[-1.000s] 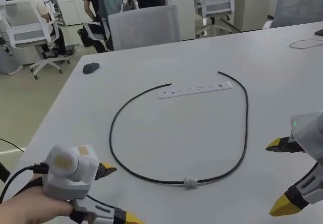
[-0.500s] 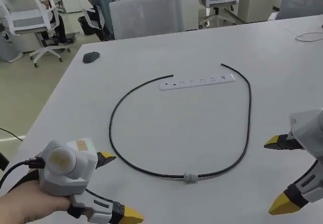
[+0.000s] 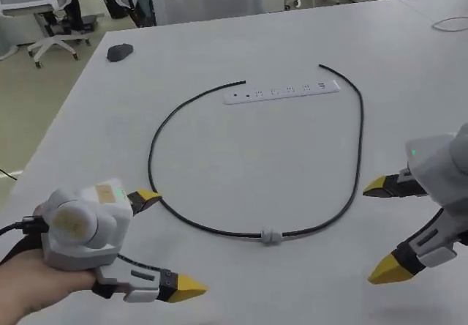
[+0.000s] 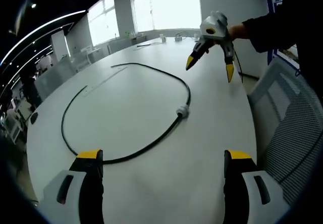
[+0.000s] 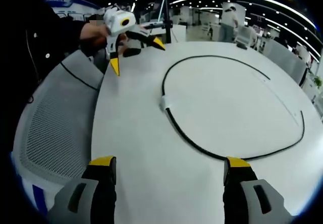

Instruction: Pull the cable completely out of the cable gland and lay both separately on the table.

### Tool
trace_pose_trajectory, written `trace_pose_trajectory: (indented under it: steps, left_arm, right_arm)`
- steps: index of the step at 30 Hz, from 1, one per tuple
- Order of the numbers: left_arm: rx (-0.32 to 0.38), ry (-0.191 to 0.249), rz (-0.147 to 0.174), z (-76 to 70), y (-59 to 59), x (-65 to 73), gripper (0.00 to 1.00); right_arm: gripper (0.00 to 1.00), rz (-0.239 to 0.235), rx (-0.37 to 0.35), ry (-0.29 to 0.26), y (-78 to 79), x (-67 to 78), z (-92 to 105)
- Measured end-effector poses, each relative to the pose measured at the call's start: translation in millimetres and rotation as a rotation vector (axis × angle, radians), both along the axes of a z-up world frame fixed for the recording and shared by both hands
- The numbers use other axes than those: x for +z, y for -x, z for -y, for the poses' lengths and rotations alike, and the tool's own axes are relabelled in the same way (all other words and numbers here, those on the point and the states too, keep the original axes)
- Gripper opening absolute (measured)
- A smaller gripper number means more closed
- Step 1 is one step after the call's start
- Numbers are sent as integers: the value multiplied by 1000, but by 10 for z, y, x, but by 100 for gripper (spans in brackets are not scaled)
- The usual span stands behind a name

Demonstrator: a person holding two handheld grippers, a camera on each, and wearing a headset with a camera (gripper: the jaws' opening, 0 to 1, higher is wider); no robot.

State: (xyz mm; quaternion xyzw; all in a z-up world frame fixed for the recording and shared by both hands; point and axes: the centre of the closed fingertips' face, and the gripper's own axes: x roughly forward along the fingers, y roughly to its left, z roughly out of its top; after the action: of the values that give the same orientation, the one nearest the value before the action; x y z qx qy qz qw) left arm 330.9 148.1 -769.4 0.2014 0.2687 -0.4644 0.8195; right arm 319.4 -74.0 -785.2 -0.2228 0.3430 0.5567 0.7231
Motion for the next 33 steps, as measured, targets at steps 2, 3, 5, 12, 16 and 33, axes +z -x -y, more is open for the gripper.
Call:
trace_pose_trajectory:
  steps: [2, 3, 5, 12, 16, 33]
  left_arm:
    - [3, 5, -9, 8, -19, -25, 100]
    - [6, 11, -16, 15, -22, -31, 100]
    - [5, 26, -26, 39, -28, -49, 100]
    - [-2, 73, -76, 142, 32, -71, 99]
    - [-4, 120, -53, 277, 10, 36, 99]
    - [-4, 242, -55, 635, -33, 72, 88]
  right_arm:
    - [85, 5, 9, -11, -20, 6, -48]
    - [84, 5, 8, -20, -33, 11, -70]
    - [80, 5, 5, -44, -70, 28, -135]
    - [71, 16, 13, -112, -168, 35, -405]
    - [66, 18, 41, -138, -176, -38, -616]
    - [30, 68, 120, -209, -205, -247, -1104]
